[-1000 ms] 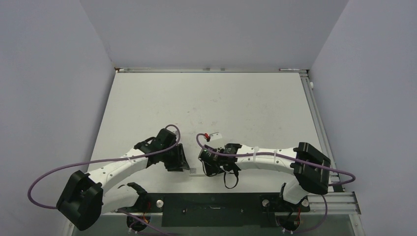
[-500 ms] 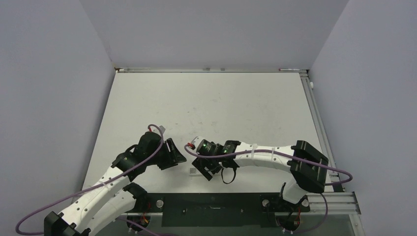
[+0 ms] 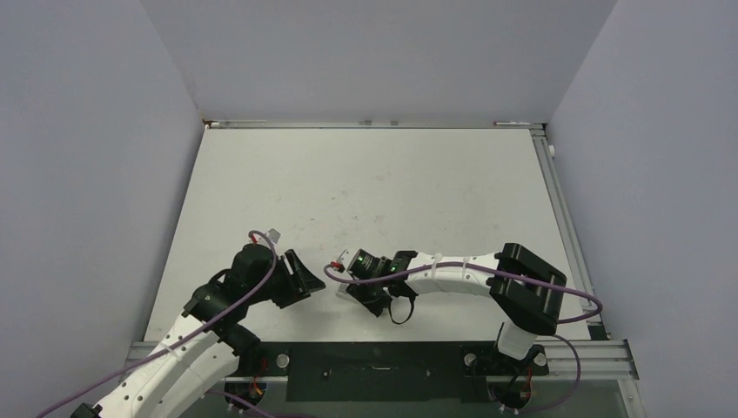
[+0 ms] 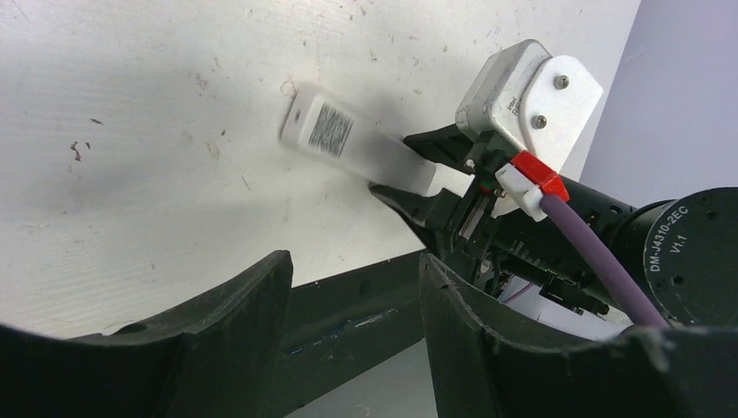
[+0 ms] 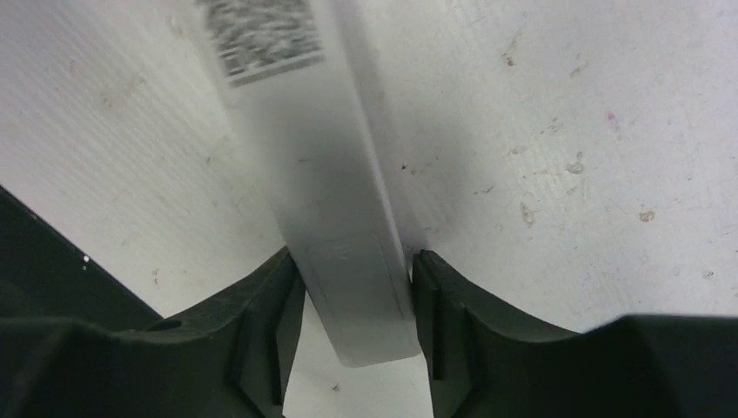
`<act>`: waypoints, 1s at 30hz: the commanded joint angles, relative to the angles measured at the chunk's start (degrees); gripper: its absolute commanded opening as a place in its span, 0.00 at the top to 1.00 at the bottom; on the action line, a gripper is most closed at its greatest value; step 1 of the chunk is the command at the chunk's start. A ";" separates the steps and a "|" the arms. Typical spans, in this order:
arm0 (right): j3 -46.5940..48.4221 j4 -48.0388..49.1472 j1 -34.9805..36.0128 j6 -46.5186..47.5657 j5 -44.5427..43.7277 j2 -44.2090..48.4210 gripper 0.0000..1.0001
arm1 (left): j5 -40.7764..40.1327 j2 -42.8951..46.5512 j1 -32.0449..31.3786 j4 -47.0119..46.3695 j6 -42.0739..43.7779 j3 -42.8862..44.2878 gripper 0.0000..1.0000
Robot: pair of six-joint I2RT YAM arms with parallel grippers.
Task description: Load the batteries into the remote control
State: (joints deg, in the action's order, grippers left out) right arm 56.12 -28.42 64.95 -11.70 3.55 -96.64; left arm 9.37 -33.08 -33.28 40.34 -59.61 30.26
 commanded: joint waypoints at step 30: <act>-13.13 32.86 -11.03 -43.69 27.50 35.42 0.92 | 20.67 -11.05 0.67 -83.52 -24.95 -15.23 0.29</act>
State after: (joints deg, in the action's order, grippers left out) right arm 42.72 -6.83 54.30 -50.94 26.06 -61.32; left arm 27.79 -42.92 -32.88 -30.22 -83.24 13.93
